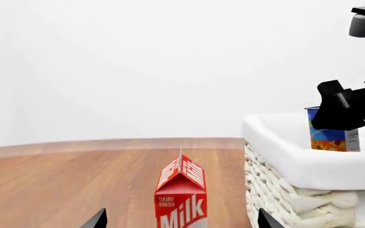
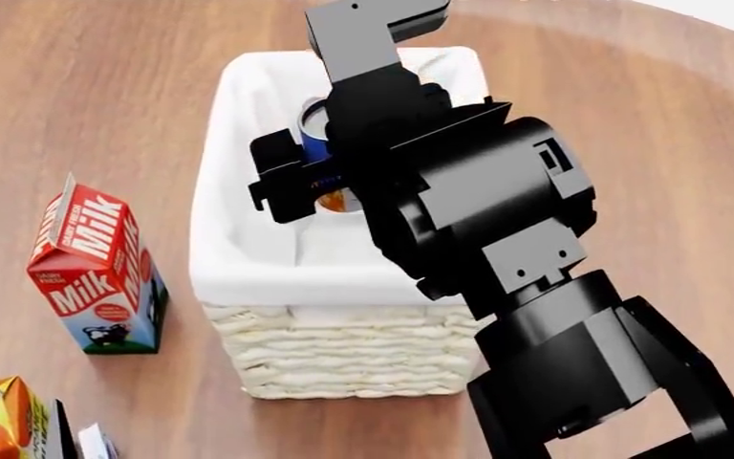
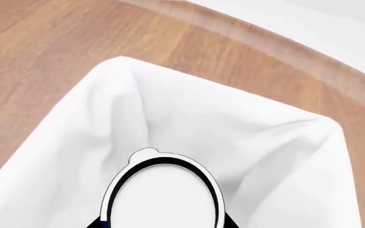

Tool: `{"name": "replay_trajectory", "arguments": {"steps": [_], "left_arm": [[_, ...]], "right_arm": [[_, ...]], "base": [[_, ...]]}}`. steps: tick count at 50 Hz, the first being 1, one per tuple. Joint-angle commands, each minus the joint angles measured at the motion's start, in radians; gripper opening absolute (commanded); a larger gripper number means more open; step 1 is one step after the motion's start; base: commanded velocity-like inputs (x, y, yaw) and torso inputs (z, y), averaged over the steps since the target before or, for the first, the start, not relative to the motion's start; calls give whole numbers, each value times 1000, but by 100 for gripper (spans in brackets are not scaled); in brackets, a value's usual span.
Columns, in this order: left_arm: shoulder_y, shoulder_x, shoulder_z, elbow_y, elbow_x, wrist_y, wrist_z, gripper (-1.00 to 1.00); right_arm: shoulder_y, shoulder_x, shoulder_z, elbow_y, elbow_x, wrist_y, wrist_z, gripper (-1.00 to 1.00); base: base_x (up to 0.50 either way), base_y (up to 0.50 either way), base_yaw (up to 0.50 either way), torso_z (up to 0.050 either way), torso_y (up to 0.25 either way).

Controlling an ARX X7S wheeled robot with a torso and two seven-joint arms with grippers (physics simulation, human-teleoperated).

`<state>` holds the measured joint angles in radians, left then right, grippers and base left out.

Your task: Pick up the alphabet soup, and put it in the basket.

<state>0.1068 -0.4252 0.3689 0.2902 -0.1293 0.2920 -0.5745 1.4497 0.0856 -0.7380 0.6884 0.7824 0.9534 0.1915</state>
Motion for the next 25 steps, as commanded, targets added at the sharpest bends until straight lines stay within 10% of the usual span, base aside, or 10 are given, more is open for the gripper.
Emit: {"name": "replay_trajectory", "arguments": {"steps": [1,4,5,25], "left_arm": [[-4,2,0,-7,1,3,-5,100],[-3,-2,-1,-12,-23,26,8,100],[-6,1,1,-16,-13,16,4,100],[1,-6,1,0,-15,18,-2,100]], "right_arm": [[10,0,-5,-1,-23,-13,-12,-100],[15,-3,-15,3,-33,-18,-8,-100],[17,-4,-14,10,-35,-22,-6,100],[25,4,-21,-10,-27,-14,17,100]], "base": [[0,0,0,0,-74],[-3,0,0,0,-25],[0,0,0,0,0],[0,0,0,0,0]]}}
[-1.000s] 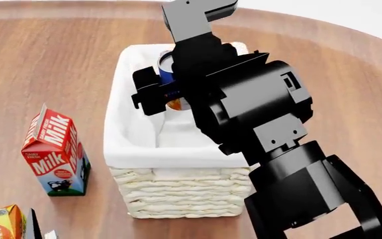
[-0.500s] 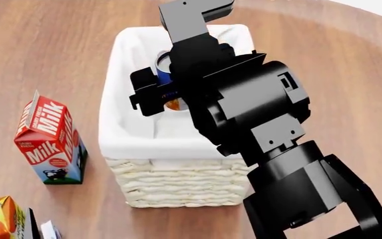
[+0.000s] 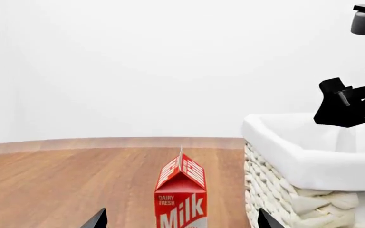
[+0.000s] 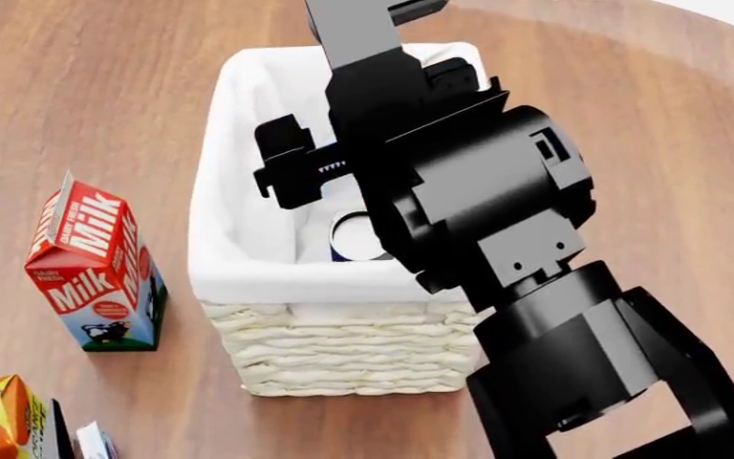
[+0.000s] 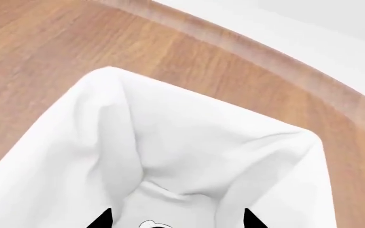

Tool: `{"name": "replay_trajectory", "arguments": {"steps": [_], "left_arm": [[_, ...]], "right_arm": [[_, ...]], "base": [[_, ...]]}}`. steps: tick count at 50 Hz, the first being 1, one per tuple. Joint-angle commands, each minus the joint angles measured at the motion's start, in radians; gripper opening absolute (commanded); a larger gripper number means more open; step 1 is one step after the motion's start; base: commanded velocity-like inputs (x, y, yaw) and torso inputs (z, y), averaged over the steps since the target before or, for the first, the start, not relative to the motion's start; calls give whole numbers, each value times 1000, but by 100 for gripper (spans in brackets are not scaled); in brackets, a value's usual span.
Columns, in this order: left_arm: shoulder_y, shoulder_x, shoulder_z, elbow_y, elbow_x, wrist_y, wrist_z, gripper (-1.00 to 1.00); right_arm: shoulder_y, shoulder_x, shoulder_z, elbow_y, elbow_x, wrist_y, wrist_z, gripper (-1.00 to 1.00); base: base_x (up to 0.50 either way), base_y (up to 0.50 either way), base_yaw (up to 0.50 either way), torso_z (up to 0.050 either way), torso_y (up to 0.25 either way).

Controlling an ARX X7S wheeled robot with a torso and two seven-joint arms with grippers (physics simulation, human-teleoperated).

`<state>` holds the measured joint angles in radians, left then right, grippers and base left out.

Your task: Pick up the alphabet soup, and put it in the basket.

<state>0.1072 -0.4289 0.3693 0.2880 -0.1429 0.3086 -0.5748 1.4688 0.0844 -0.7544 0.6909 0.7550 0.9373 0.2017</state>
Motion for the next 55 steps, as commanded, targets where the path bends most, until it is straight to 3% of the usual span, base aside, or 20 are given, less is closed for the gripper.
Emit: {"name": "replay_trajectory", "arguments": {"steps": [1,17,25,32,41,45,55], "left_arm": [[0,-2,1,2,-1,1,-2,100],[6,-9,-5,9,-3,3,-10,100],[4,-8,-4,1,-5,6,-11,100],[-6,-5,-3,-20,-10,9,-8,100],[-4,-5,-5,-22,-10,7,-14,100],[-1,-7,-7,-18,-10,8,-16,100],[15,-16,-20,-3,-14,16,-28,100]], "right_arm": [[6,7,-6,-18,1,4,8,100],[-41,150,59,-324,84,63,70,100],[-167,307,157,-575,169,47,106,100],[-387,487,293,-861,253,-55,140,100],[-796,673,415,-1144,143,-359,144,100],[-930,696,431,-1161,51,-480,147,100],[-1378,668,524,-1125,-214,-989,108,100]], "base": [[0,0,0,0,0],[0,0,0,0,0],[0,0,0,0,0],[0,0,0,0,0],[0,0,0,0,0],[0,0,0,0,0],[0,0,0,0,0]]}}
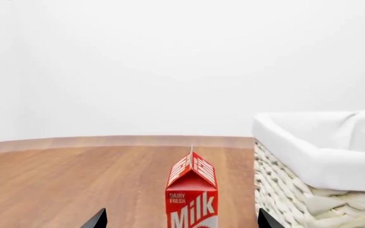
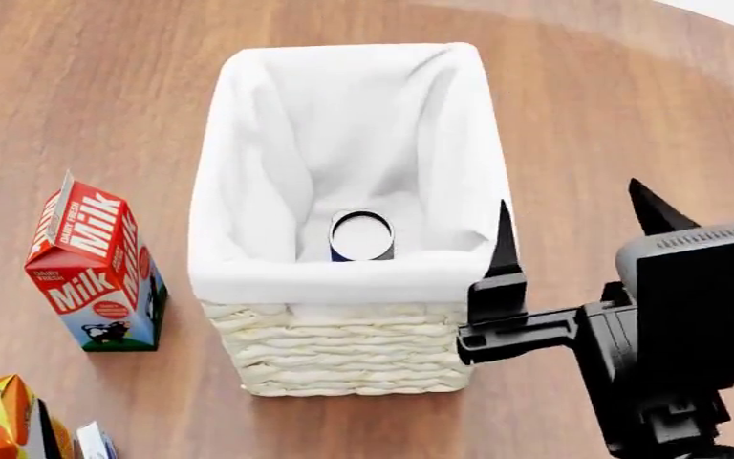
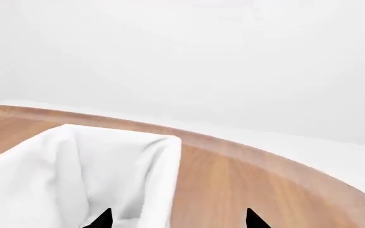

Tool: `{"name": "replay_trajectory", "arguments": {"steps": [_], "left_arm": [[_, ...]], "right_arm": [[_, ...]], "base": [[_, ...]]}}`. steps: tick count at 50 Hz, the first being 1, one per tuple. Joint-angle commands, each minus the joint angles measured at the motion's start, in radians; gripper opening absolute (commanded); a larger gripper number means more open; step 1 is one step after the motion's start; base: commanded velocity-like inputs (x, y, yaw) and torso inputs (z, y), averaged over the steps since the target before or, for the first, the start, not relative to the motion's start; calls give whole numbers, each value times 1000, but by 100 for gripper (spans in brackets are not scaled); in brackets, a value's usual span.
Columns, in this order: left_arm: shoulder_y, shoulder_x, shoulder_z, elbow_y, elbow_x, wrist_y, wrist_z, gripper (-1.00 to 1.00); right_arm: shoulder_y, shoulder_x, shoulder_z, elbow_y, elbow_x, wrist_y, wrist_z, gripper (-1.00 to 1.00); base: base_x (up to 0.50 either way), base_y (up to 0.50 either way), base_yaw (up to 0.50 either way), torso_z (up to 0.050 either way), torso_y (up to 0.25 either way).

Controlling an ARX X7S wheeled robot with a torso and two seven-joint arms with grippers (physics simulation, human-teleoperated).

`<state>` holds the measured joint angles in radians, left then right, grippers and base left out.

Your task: Pick up the alphabet soup, and put it in the basket.

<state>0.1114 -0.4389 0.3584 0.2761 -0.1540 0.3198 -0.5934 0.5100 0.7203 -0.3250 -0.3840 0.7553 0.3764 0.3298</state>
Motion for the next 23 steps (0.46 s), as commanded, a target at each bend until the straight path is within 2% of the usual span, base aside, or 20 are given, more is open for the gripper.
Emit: {"name": "replay_trajectory", "arguments": {"steps": [1,4,13,16,23], "left_arm": [[11,-7,-9,9,-3,6,-9,100],[15,-8,-9,16,1,5,-12,100],[17,-15,-12,8,-3,25,-7,100],[18,-16,-16,2,3,34,-9,100],[35,-24,-7,-6,71,130,-1,100]], "right_arm": [[-441,23,97,-37,-239,-468,-26,100],[-513,-19,101,26,-293,-593,-44,100],[-552,-145,71,215,-362,-851,-122,100],[-549,-178,84,229,-420,-888,-88,100],[-597,-260,119,293,-519,-1111,-62,100]], "base": [[0,0,0,0,0],[0,0,0,0,0],[0,0,0,0,0],[0,0,0,0,0],[0,0,0,0,0]]}}
